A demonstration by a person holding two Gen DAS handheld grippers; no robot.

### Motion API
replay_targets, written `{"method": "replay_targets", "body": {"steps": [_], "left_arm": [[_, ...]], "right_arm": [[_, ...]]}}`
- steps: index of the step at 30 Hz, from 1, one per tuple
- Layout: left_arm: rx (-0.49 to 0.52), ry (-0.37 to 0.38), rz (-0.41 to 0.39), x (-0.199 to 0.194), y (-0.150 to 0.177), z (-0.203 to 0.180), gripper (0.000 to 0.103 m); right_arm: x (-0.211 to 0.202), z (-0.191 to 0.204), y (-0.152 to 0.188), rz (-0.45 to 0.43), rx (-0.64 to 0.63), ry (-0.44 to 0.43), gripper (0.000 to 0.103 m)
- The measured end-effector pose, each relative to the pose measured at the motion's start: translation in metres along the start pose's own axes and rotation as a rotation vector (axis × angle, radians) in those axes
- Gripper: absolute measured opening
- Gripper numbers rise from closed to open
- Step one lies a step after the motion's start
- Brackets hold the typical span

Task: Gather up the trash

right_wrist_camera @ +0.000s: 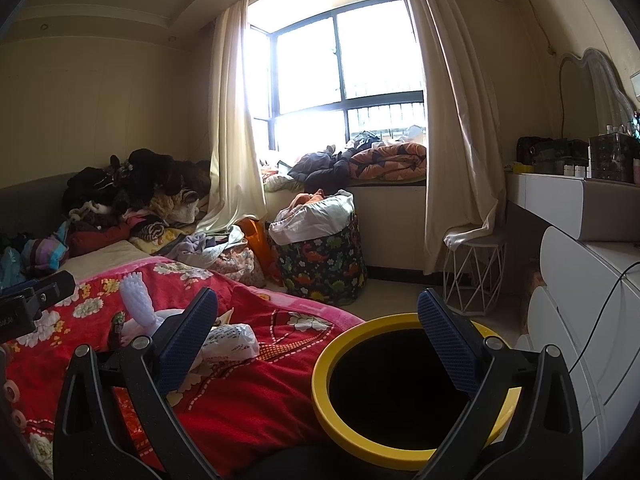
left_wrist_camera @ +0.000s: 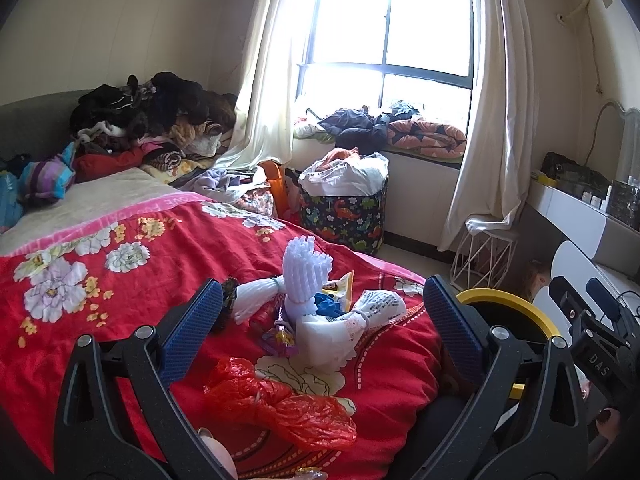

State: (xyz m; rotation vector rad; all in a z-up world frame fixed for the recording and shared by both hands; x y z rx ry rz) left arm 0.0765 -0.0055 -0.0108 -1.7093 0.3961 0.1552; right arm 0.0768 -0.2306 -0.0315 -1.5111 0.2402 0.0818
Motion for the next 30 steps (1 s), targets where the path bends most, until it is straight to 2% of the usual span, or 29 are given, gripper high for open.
{"method": "replay_targets", "body": {"steps": [5,22,30], "left_arm": [[-0.015,-0.019,-0.002,-0.001,-0.003,0.011,0.092],[-0.089,-0.101,-0.028,-0.007,0.0,0.066,0.092],[-0.131,-0.156,-0.002,-0.009,0.004,0.108,0.092]], "right_arm": [[-0.001,0.007,0.003,0.016,-0.023,-0.045,0.097],[-0.007,0.101,0.011,0.09,-0.171,-0.314,0.097],[-0.013,0.149,0.025,0.145,-0.254,-0.47,0.097]]}}
Point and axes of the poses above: each gripper's, at about its wrist camera, not at the fingertips, and x roughly the way its jaws point, z to its left, y to its underside, the point moved 9 cm from there along x, roughly the way its jaws point, and after that the axes turned 10 degrees about y, right-handed, at the moved point
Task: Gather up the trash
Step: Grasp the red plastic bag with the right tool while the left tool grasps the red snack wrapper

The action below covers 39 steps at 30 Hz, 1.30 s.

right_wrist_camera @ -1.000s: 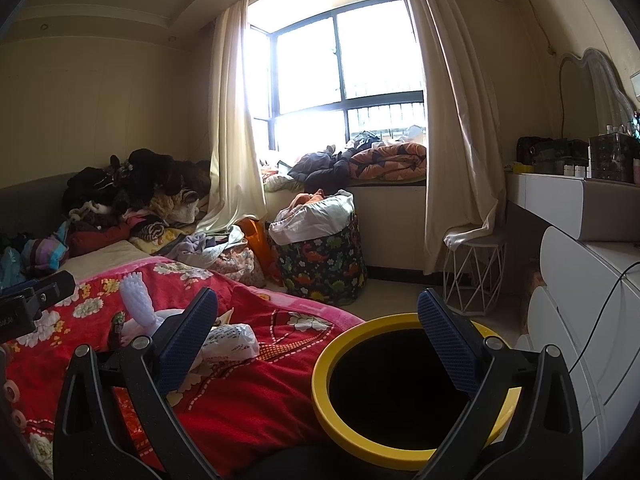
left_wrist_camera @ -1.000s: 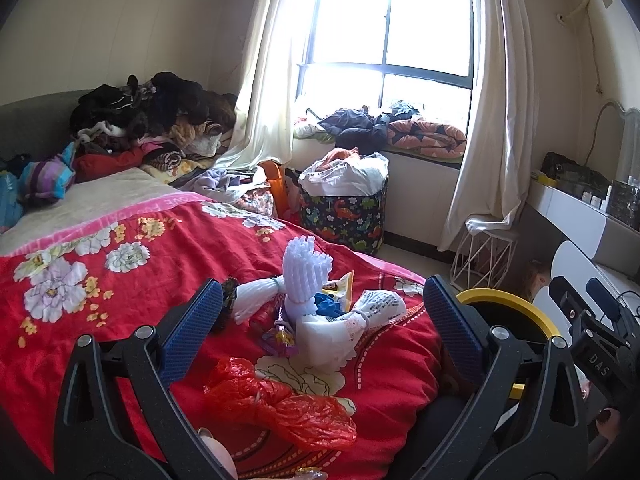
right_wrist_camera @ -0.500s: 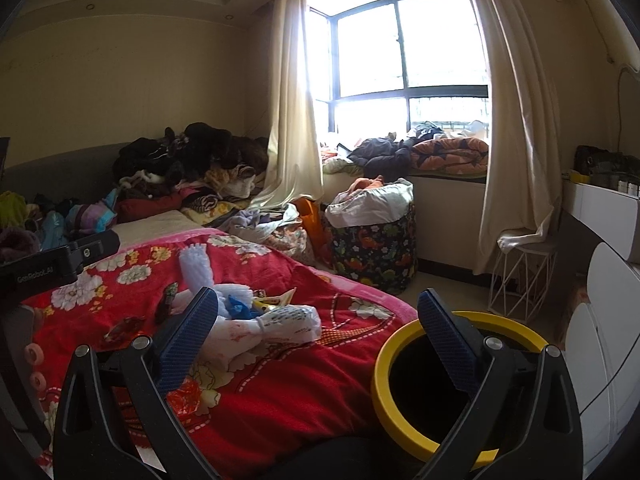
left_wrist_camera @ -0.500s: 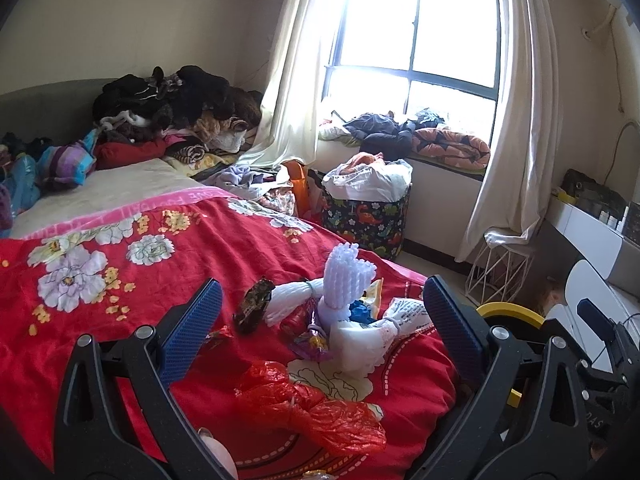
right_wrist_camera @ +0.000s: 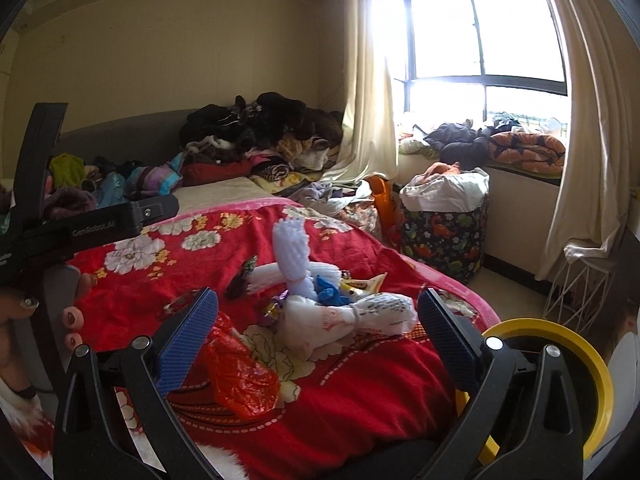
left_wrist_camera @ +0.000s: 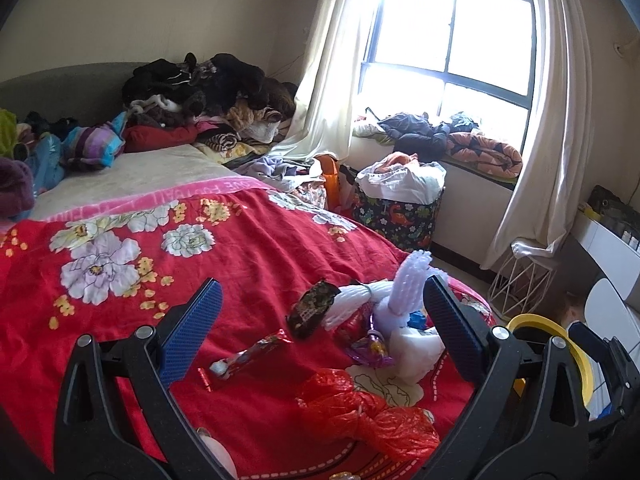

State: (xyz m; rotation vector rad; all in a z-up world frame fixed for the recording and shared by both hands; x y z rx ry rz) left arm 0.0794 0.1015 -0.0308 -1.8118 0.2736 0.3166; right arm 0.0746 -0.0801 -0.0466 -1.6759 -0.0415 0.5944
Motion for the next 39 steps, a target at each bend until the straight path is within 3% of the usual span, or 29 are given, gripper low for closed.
{"method": "replay_targets", "body": {"steps": [7,11,13,25,27,31,35,39], "left_arm": [[-0.01,-0.023,0.022,0.004,0.001,0.032,0.092],[0.005,-0.018,0.075,0.016,0.01,0.046,0.092],[0.022,-0.036,0.133,0.027,0.02,0.056,0.092],[0.022,0.017,0.392,0.081,0.081,0.092,0.092],[0.016,0.03,0.426,0.089,0.089,0.095,0.083],[0.032,0.041,0.483,0.1,0.102,0.098,0.071],[0.042,0.045,0.521,0.105,0.111,0.097,0.051],[0.036,0.021,0.531,0.105,0.116,0.1,0.031]], "right_arm": [[0.016,0.038,0.008,0.055,-0.074,-0.108,0.097],[0.028,0.061,0.015,0.095,-0.131,-0.162,0.097],[0.034,0.071,0.02,0.12,-0.156,-0.187,0.097],[0.084,0.099,0.067,0.365,-0.265,-0.246,0.097],[0.092,0.105,0.077,0.392,-0.288,-0.244,0.094],[0.105,0.113,0.094,0.47,-0.318,-0.26,0.07],[0.11,0.115,0.102,0.499,-0.313,-0.285,0.048],[0.109,0.112,0.102,0.485,-0.282,-0.291,0.039]]}}
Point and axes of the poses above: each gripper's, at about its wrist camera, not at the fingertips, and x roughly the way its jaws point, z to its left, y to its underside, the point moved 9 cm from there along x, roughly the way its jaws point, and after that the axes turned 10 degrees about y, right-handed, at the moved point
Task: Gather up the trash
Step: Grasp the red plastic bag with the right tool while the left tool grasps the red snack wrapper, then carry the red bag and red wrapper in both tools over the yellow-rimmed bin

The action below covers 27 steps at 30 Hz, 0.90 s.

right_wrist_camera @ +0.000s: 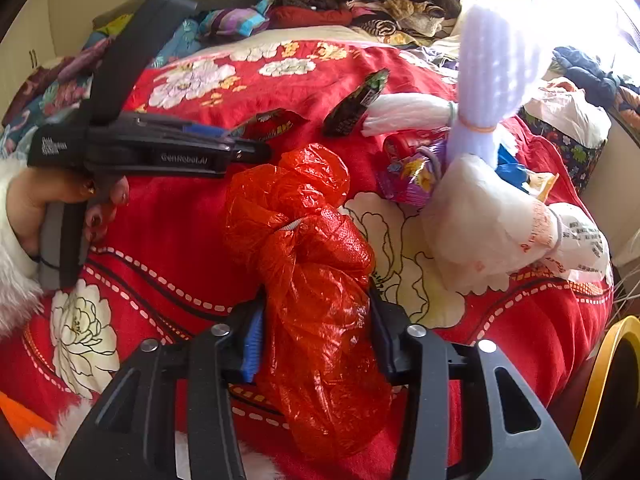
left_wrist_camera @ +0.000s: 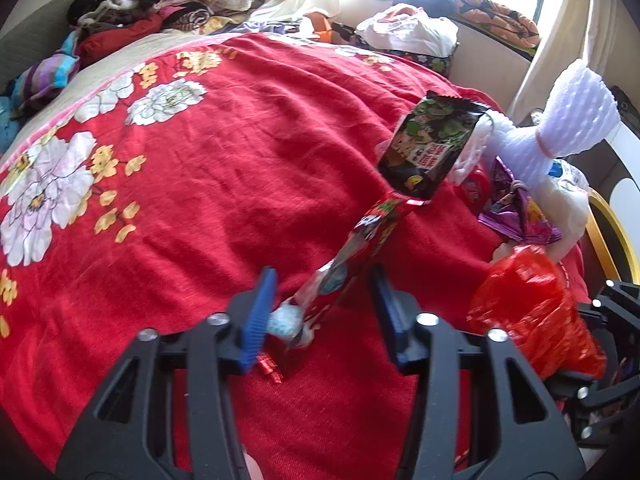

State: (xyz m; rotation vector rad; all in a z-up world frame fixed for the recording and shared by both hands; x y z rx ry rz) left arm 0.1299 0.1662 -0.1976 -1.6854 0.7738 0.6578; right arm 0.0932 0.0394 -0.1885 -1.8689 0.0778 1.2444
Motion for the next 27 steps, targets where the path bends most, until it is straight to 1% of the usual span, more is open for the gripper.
{"method": "replay_targets", "body": {"steps": [1,2,4,6,10,17,22,27], "left_arm": [[-0.009,-0.003,-0.002,0.0,0.0,0.0,0.028],[-0.025,0.0,-0.004,-0.001,0.0,0.002,0.021],[-0.038,0.01,-0.005,-0.003,0.001,0.003,0.017],[-0.032,0.019,-0.006,-0.005,0.0,0.001,0.011],[-0.02,0.052,-0.025,-0.013,0.001,-0.014,0.01],[0.0,0.13,-0.098,-0.036,-0.013,-0.055,0.01],[0.024,0.168,-0.154,-0.054,-0.027,-0.083,0.01],[0.041,0.208,-0.19,-0.07,-0.035,-0.106,0.01]], "right_arm": [[-0.002,-0.001,0.0,-0.005,0.007,-0.003,0.038],[-0.003,-0.001,0.0,-0.01,0.014,-0.008,0.037],[-0.007,-0.003,0.001,-0.023,0.023,-0.013,0.035],[-0.019,-0.007,0.004,-0.047,0.03,-0.022,0.034],[-0.036,-0.01,0.002,-0.101,0.05,-0.042,0.033],[-0.062,-0.028,0.002,-0.167,0.134,-0.052,0.033],[-0.081,-0.048,0.008,-0.202,0.185,-0.036,0.033],[-0.099,-0.068,0.005,-0.246,0.243,-0.005,0.033]]}}
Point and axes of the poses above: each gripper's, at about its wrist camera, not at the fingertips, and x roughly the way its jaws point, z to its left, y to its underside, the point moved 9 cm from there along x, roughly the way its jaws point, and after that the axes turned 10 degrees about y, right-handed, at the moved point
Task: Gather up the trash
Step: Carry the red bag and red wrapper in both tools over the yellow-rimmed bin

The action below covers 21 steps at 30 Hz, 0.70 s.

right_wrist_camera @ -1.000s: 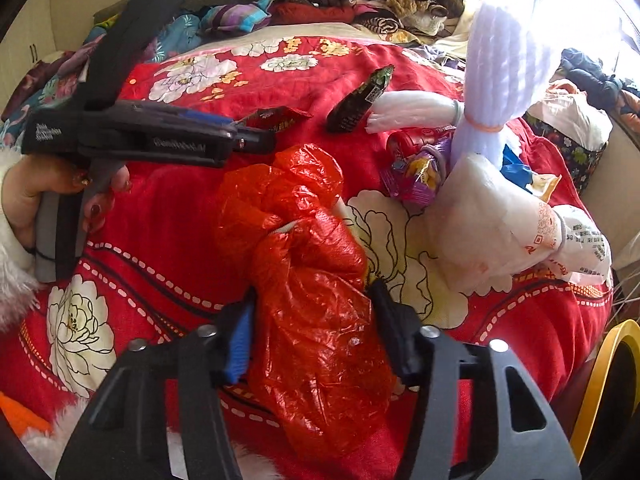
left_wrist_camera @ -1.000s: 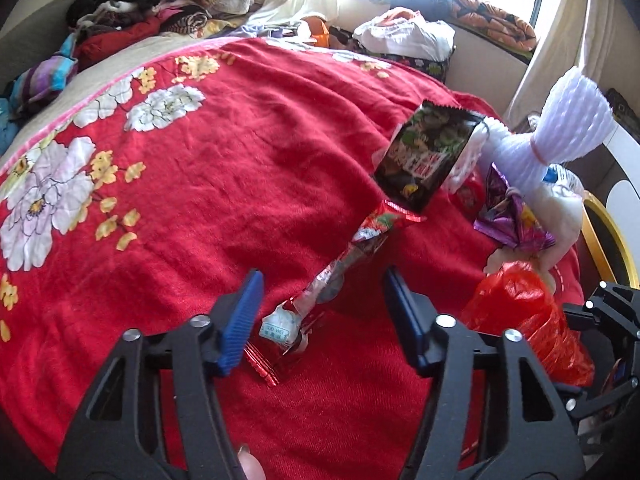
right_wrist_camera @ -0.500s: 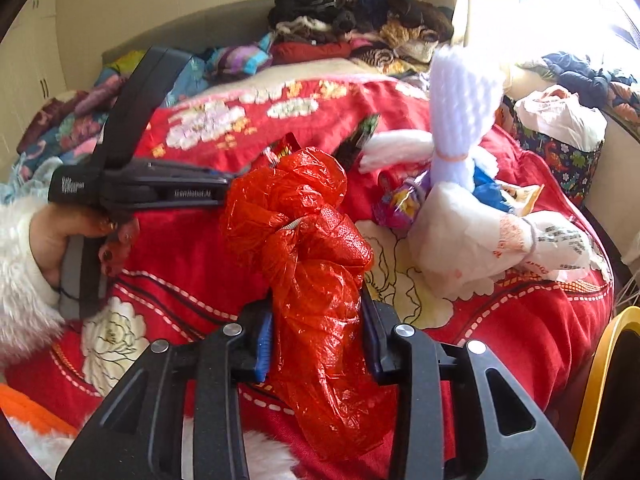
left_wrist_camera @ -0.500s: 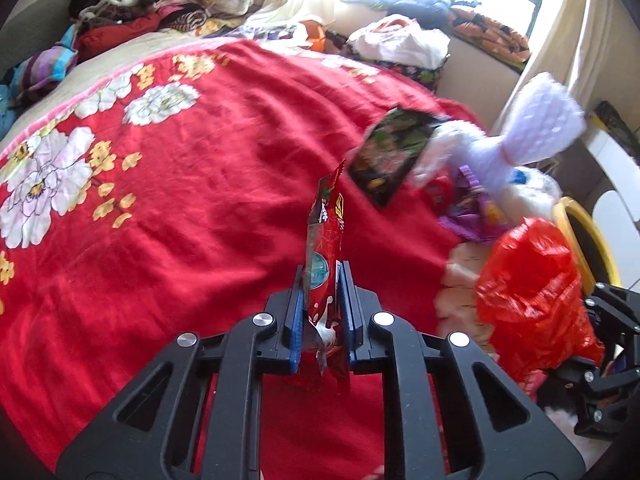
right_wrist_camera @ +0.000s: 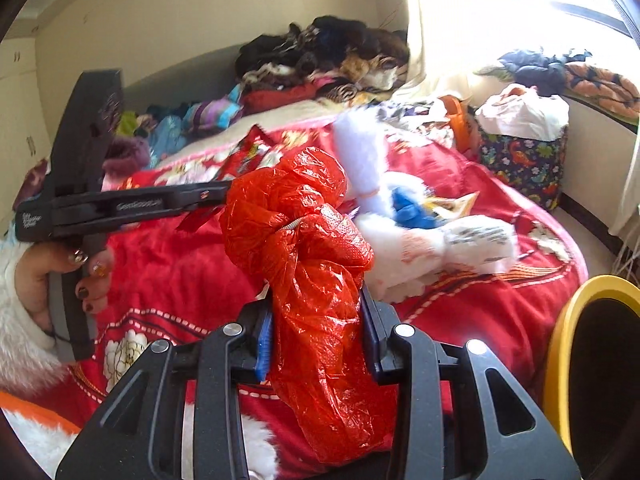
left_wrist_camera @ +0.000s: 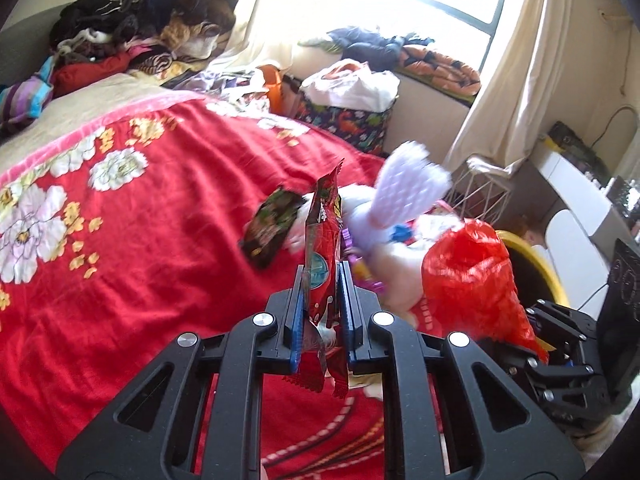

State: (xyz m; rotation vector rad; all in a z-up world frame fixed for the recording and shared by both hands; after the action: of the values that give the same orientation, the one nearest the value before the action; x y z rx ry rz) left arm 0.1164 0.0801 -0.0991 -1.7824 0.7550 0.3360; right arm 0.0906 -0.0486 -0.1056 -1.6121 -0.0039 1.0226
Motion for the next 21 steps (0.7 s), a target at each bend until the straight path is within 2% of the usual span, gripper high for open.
{"method": "replay_targets", "body": {"steps": [12,21], "left_arm": [[0.125,0.086,-0.047,-0.009,-0.022,-0.064,0.01],[0.192,0.147,-0.041,0.005,-0.032,-0.105,0.01]], "right_arm": [[-0.036,-0.054,-0.012,-0.063,0.12,0.106,0.033],[-0.058,-0.09,-0.013,-0.092,0.192,0.183,0.033]]}}
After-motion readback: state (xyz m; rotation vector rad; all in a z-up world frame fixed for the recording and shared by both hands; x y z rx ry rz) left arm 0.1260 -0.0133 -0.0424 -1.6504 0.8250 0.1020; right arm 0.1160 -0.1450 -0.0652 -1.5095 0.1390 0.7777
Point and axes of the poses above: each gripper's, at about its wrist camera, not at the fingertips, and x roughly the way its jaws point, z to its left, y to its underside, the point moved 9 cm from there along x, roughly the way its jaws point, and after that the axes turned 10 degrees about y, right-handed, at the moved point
